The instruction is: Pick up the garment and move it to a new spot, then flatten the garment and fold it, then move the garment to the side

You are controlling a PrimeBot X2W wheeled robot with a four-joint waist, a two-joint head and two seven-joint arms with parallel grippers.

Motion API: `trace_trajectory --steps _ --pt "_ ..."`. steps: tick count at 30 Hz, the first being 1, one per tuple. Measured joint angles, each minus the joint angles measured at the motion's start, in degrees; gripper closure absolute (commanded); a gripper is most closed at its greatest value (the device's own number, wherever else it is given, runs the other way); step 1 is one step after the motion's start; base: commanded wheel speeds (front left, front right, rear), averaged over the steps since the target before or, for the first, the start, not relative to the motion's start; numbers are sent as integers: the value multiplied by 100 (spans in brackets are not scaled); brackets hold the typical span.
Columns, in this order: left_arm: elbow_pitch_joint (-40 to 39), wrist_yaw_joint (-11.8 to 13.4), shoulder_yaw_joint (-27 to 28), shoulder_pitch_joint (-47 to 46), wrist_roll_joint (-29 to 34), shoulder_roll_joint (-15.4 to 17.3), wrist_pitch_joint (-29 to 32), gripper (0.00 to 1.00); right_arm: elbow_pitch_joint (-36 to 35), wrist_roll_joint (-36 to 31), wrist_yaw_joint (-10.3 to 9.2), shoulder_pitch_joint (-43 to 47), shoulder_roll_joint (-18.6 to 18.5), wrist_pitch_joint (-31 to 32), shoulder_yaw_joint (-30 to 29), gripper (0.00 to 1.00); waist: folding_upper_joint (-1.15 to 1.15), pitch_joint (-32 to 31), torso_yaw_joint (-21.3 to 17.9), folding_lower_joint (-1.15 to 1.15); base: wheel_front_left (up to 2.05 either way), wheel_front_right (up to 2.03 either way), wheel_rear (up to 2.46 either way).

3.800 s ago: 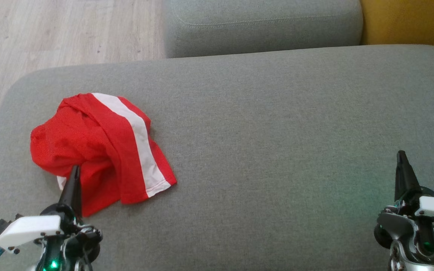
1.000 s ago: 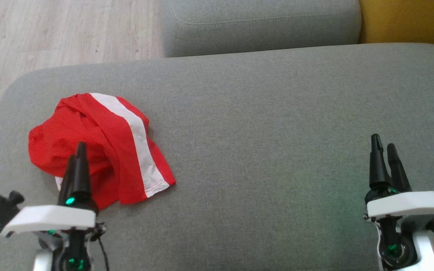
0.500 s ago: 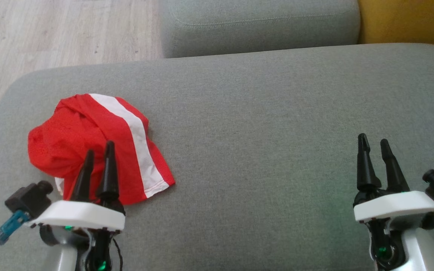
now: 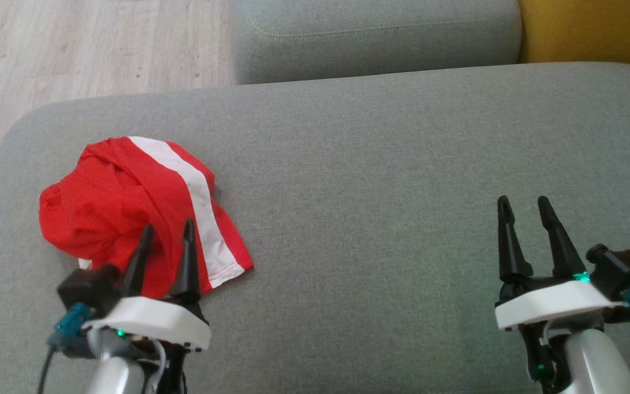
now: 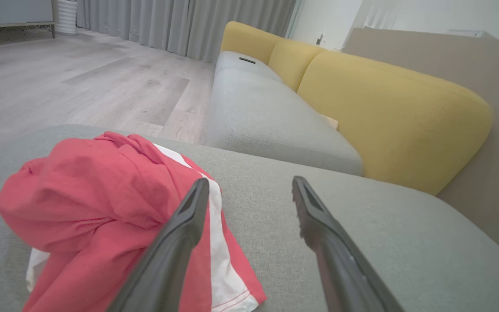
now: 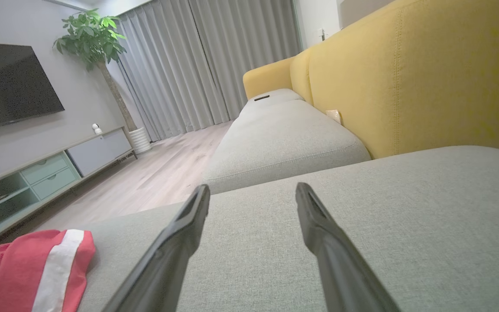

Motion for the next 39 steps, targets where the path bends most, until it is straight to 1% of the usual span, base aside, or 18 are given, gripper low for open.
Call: trace_trajectory --steps 7,11,15,19,24,26,29,31,34,36,39 --pt "11 475 -468 -20 487 270 -125 0 -19 -577 1 0 -1 -98 127 0 0 2 -31 0 0 0 0" --pt "-2 699 -727 -122 724 416 -201 0 -56 -875 1 0 -2 -192 154 0 0 1 -50 0 0 0 0" --pt "-143 987 -951 -188 1006 495 -258 0 -125 -1161 1 -1 -4 -255 182 0 0 -1 -65 0 0 0 0" --pt "-179 1109 -1183 -247 1211 613 -310 0 -161 -1484 0 -1 -5 -320 253 0 0 -11 -66 0 0 0 0" --pt "-193 1111 -1395 -246 1317 633 -387 0 -172 -1583 0 -1 -8 -383 344 0 0 -22 -64 0 0 0 0" --pt "-200 1028 -1391 -241 1269 606 -412 0 -175 -1384 1 0 -8 -424 409 0 0 -27 -60 0 0 0 0" --pt "-208 786 -1162 -205 1054 442 -475 0 -165 -1126 1 2 -10 -449 476 0 0 -38 -50 0 0 0 0" --pt "-214 509 -838 -144 877 229 -512 0 -147 -927 1 3 -10 -499 483 0 0 -43 -45 0 0 0 0" --pt "-156 -10 -348 52 802 -57 -578 0 -33 -615 1 10 -13 -549 501 0 0 -54 -46 0 0 0 0" --pt "-51 -364 -48 179 810 -233 -604 0 71 -506 0 23 -14 -581 534 0 0 -66 -45 0 0 0 0" --pt "92 -802 276 278 985 -390 -654 0 205 -342 1 27 -15 -637 606 0 0 -83 -50 0 0 0 0"
